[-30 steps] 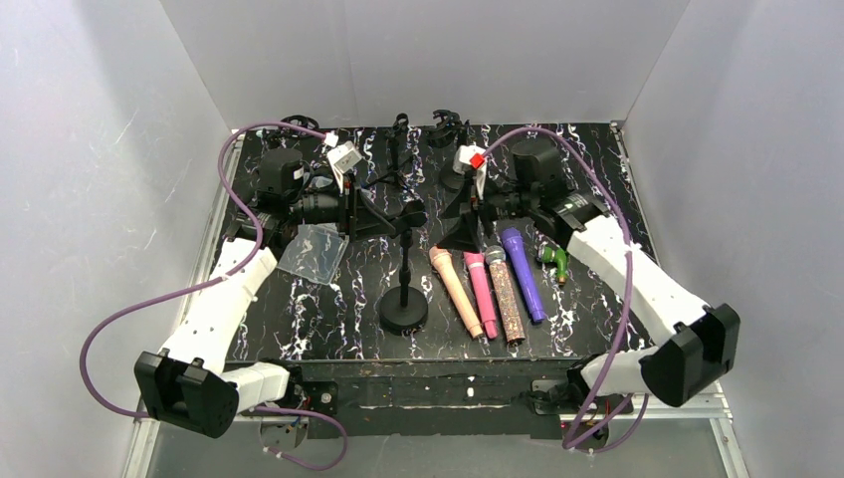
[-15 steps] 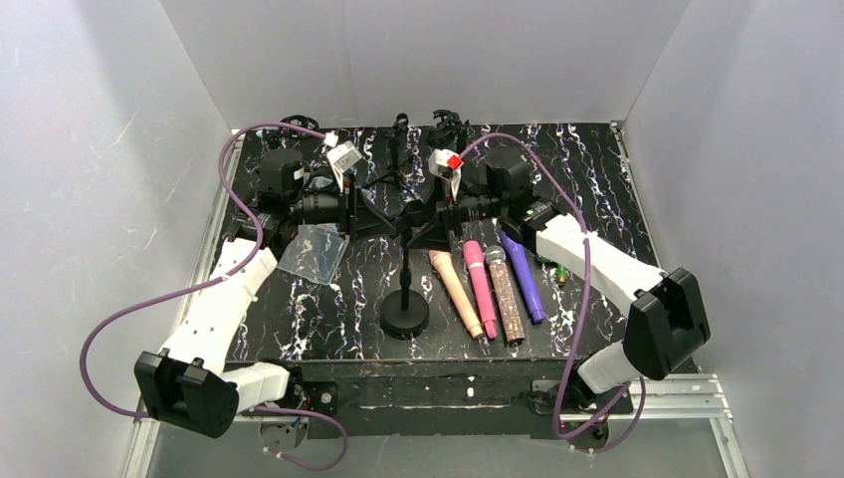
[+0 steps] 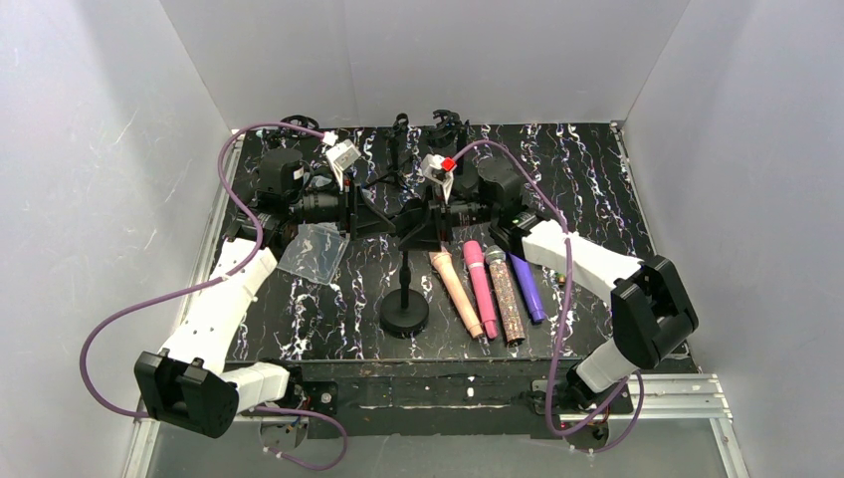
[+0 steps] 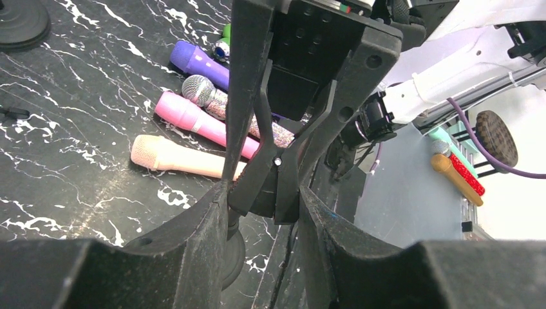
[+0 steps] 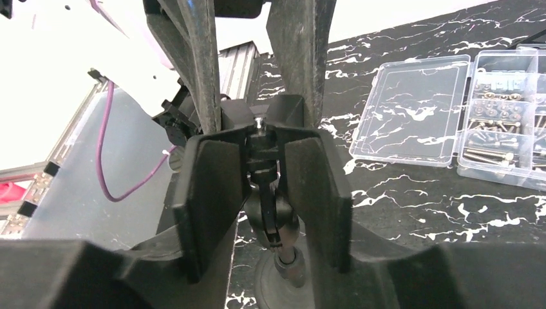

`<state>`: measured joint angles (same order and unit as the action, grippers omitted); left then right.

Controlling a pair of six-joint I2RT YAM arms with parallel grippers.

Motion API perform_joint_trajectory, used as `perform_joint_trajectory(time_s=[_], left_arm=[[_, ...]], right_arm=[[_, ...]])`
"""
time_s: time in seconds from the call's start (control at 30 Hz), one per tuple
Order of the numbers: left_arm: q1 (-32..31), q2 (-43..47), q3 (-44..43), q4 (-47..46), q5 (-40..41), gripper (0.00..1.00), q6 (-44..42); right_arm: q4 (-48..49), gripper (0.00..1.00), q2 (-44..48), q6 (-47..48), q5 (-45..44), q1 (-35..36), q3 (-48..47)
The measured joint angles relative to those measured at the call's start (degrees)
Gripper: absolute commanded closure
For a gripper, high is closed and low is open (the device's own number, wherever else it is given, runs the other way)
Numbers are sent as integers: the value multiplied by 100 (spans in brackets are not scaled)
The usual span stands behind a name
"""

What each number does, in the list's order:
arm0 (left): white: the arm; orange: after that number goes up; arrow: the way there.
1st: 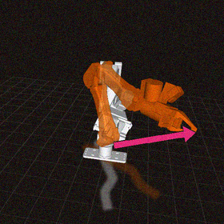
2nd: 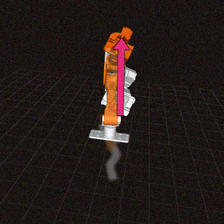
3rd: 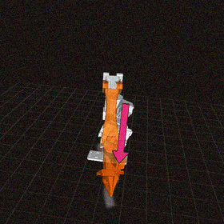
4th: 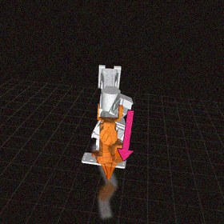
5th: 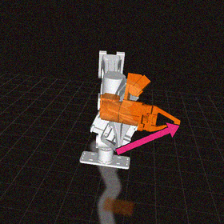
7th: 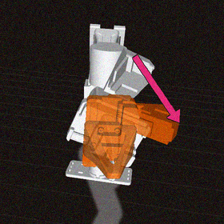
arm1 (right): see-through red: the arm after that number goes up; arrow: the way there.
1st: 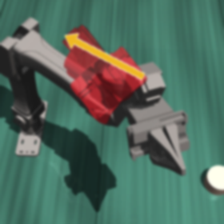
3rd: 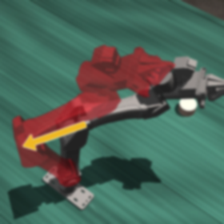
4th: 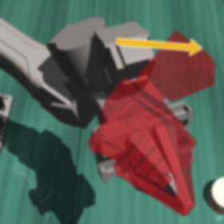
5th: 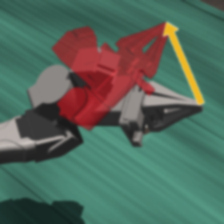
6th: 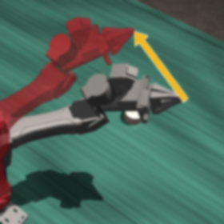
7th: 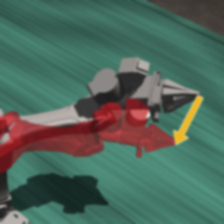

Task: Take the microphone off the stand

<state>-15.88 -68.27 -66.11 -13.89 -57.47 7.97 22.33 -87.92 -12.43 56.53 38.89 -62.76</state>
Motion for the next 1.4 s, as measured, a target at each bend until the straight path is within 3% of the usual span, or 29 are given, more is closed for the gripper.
perform_joint_trajectory(time_s=[0.23, 0.57, 0.67, 0.83, 1.0, 1.27, 1.4], left_arm=[[0, 4, 0, 4, 2, 100, 26], [-48, 9, 4, 50, -83, 100, -63], [-76, 9, 4, 48, -87, 90, -114], [-72, 9, 4, 48, -70, 91, -138], [-74, 13, 4, 22, -63, 72, -129], [-74, 13, -11, -122, -61, 61, -96], [-74, 11, -140, -120, -55, 50, -44]], right_arm=[[452, 99, -52, -247, -2, 20, 175], [-284, 99, 282, 256, -330, 55, 179], [-671, 99, 387, 435, -490, 85, 98], [-1250, 99, 422, 660, -697, 131, -122], [-1650, 99, 525, 809, -907, 173, -232], [-2411, 99, 573, 1139, -1202, 205, -612], [-2798, 99, 573, 1266, -1285, 214, -885]])
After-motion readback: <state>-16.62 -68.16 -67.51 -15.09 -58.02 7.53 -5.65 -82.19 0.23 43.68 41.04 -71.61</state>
